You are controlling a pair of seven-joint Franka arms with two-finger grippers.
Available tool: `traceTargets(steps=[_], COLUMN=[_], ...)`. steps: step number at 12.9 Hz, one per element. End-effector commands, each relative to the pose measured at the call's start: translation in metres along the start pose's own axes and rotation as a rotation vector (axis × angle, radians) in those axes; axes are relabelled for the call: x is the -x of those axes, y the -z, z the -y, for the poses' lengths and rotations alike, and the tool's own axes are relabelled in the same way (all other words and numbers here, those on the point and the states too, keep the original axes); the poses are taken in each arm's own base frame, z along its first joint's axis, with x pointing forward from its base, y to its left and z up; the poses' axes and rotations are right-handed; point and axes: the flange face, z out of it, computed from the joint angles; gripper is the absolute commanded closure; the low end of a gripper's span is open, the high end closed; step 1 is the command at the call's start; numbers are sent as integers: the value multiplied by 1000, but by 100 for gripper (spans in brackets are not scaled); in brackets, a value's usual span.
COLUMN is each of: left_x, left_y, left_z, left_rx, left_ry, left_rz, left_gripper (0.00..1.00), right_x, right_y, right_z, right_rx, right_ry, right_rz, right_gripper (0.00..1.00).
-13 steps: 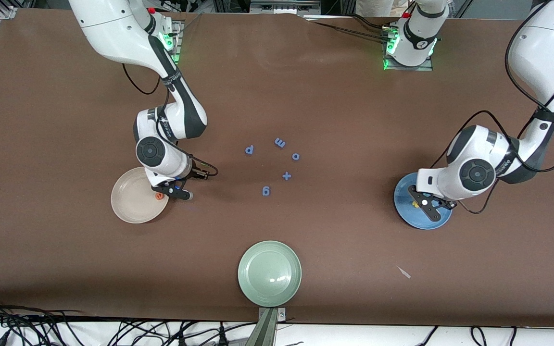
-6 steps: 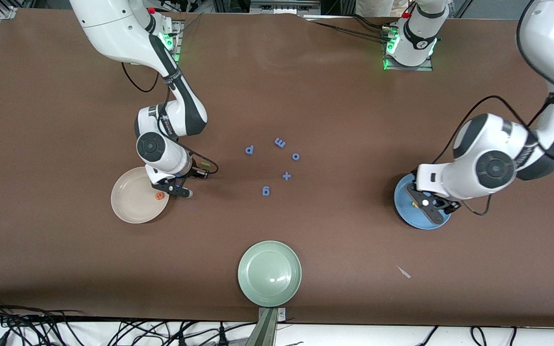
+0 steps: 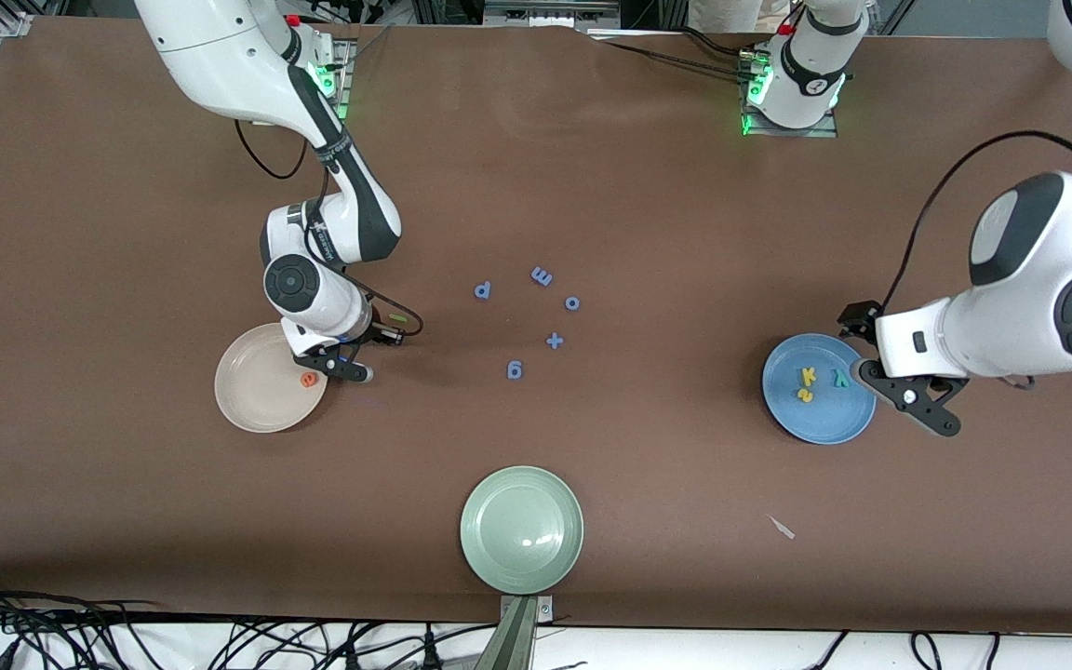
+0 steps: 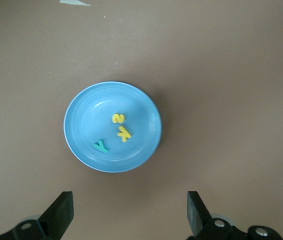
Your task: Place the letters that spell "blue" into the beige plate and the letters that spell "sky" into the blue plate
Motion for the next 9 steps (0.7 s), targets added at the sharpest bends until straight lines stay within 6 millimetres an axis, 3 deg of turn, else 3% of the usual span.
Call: traceTargets(steps=[1, 3, 5, 8, 9], left_x=[11, 22, 48, 72, 75], left_y=[48, 75, 94, 84, 78], left_z=[-48, -70, -52, -36, -47], left_rx=[-37, -48, 31, 92, 81], left_ry=[155, 265, 390, 495, 485], left_rz=[-36, -71, -94, -63, -46], left_gripper=[0, 0, 0, 0, 0], right_x=[-16, -38, -54, -75, -77], right_y=[37, 64, 71, 77, 78], right_z=[-15, -36, -71, -120, -127], right_rx=[10, 40, 69, 83, 86], right_ry=[45, 118, 190, 309, 316], right_rz=[47, 92, 112, 104, 106], right_gripper=[73, 73, 72, 70, 68])
